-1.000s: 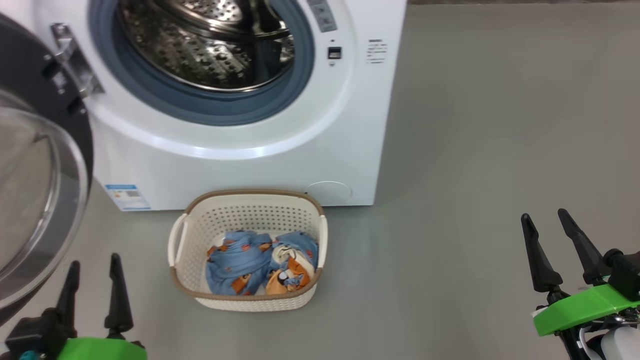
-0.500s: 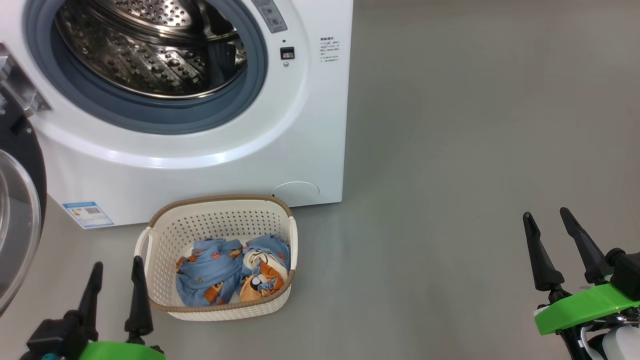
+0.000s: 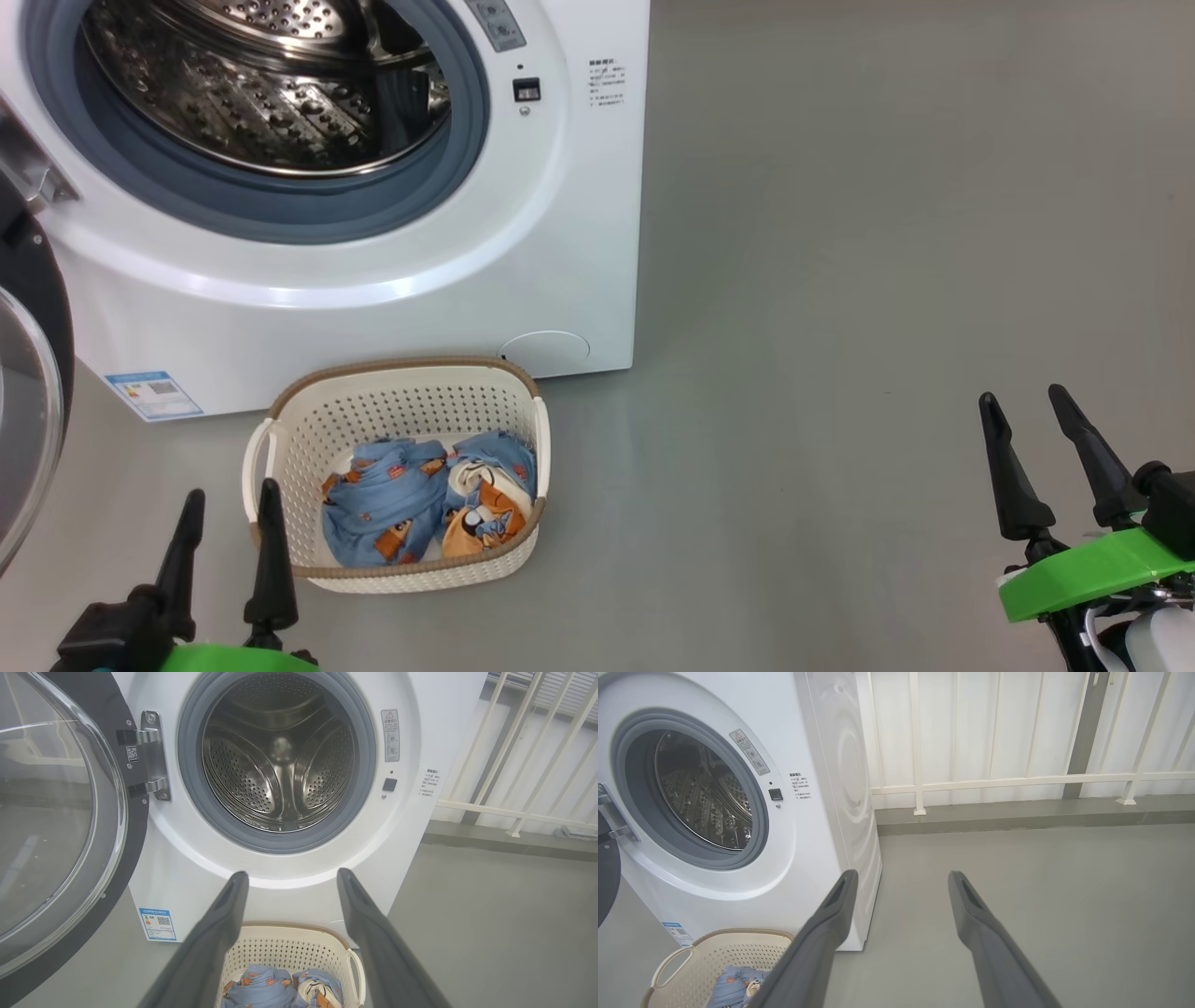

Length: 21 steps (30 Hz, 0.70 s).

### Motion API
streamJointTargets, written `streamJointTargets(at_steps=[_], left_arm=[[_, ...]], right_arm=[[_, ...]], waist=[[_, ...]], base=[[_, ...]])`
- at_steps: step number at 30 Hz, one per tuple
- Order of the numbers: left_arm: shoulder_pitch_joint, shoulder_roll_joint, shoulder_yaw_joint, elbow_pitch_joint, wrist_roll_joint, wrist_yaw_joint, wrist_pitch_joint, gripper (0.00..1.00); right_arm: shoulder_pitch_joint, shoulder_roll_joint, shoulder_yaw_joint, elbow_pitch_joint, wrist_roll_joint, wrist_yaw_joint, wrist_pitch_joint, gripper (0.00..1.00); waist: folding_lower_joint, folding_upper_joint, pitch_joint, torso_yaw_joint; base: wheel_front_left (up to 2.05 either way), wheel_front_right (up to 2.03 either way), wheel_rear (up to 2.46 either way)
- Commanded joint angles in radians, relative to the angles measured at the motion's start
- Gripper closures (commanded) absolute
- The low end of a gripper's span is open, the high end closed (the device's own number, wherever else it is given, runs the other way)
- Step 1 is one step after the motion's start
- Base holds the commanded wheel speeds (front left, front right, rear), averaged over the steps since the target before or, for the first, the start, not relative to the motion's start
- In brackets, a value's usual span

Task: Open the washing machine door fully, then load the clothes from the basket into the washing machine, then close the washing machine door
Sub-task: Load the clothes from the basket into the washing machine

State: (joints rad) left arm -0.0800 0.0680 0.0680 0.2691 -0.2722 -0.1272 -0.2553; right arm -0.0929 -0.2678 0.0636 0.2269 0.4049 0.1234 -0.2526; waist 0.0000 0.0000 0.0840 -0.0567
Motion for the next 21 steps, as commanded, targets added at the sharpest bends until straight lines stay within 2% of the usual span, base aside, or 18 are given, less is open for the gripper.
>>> streamJointTargets(at_steps=[1, 14, 21], left_arm=[[-0.011, 0.017, 0.026, -0.033, -0.007, -0.003, -0.006, 0.00], [-0.027, 0.011, 0.033, -0.029, 0.000, -0.003, -0.006, 0.00], [-0.039, 0.018, 0.028, -0.016, 0.000, -0.003, -0.006, 0.00]], right_arm=[[-0.019, -0.015, 0.013, -0.027, -0.011, 0.007, -0.009, 0.00], [-0.037, -0.011, 0.017, -0.031, -0.007, 0.007, -0.009, 0.00], [-0.041, -0.007, 0.021, -0.031, -0.005, 0.007, -0.009, 0.00]], waist=[[0.0000, 0.0000, 0.002, 0.001], [0.0000, 0.0000, 0.029, 0.007], [0.0000, 0.0000, 0.036, 0.001]], base=[[0.00, 0.00, 0.00], [0.01, -0.03, 0.02], [0.47, -0.89, 0.42]])
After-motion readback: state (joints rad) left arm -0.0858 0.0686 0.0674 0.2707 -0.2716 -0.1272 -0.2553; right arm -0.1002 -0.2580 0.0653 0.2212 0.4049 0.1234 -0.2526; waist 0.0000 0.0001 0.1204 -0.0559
